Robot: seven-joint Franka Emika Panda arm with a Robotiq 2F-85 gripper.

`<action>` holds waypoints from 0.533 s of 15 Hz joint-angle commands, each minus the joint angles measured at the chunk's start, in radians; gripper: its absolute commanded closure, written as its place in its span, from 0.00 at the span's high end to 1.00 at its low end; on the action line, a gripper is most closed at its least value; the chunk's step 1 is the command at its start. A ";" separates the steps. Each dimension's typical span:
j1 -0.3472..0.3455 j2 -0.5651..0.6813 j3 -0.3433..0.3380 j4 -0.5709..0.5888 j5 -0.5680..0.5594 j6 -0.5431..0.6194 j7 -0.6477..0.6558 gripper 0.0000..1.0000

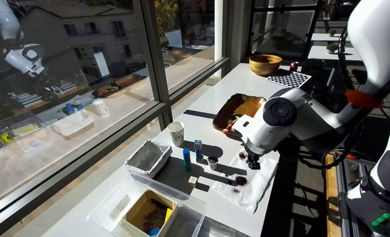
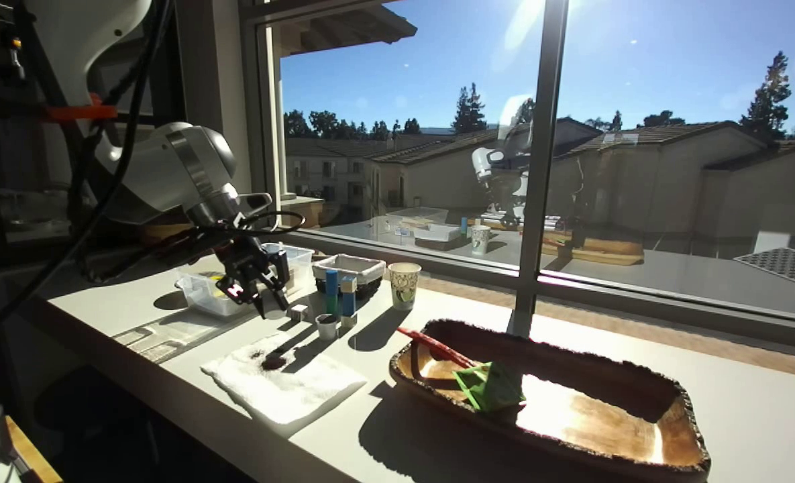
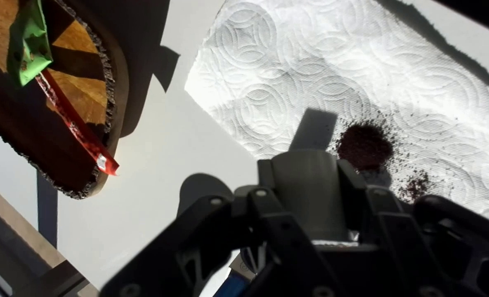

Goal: Pick up the bottle from the left and put some of the objects onto the towel

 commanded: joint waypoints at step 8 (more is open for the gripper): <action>-0.089 0.061 -0.068 0.000 -0.260 0.277 0.257 0.15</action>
